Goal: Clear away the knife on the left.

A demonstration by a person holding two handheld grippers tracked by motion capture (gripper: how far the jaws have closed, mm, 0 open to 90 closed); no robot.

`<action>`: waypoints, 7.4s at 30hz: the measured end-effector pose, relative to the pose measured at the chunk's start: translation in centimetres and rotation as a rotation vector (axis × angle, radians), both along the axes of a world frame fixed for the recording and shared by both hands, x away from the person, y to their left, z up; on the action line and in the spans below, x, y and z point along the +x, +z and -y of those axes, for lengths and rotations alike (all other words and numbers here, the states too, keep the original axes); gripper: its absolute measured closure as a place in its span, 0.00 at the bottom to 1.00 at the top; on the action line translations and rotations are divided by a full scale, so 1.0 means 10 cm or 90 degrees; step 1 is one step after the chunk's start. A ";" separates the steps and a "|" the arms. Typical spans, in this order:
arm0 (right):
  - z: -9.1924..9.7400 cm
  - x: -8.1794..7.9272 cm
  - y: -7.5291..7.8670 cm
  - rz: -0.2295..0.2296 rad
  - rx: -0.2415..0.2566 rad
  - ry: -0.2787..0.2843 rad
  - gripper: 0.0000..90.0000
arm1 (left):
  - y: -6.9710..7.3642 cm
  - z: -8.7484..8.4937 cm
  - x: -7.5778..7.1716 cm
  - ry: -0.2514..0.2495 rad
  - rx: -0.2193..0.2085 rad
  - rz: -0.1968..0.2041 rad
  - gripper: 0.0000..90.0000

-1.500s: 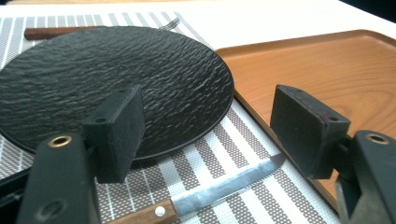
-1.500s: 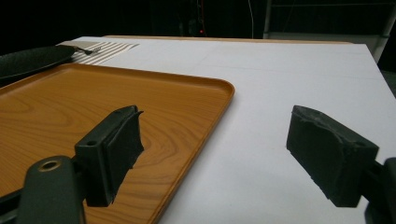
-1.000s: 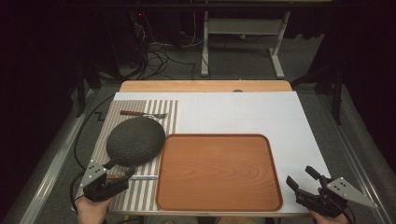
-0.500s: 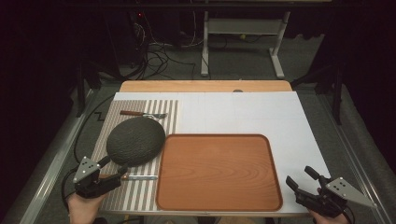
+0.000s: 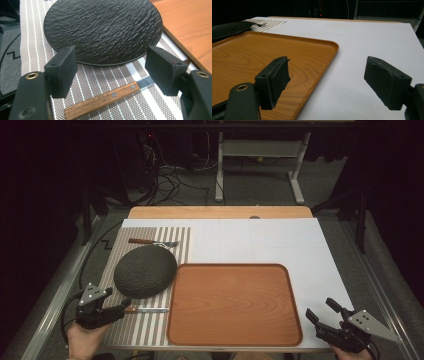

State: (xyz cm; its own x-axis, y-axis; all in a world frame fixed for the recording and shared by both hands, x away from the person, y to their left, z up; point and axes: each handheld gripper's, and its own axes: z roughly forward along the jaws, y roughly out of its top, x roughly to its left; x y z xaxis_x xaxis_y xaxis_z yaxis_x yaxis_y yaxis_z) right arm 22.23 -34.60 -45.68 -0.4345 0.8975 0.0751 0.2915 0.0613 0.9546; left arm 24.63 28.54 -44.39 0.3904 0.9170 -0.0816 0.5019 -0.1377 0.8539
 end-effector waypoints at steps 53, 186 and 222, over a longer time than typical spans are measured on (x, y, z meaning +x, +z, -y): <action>-0.04 0.01 -0.01 -0.009 -0.013 0.008 0.24 | 0.09 -0.13 0.38 -0.105 0.158 -0.269 0.27; -0.04 0.02 -0.02 -0.018 -0.019 0.009 0.26 | -0.02 0.12 0.15 -0.212 0.218 -0.313 0.81; -0.03 0.03 -0.03 -0.026 -0.012 -0.002 0.26 | 0.05 0.19 -0.13 -0.213 0.163 -0.266 0.81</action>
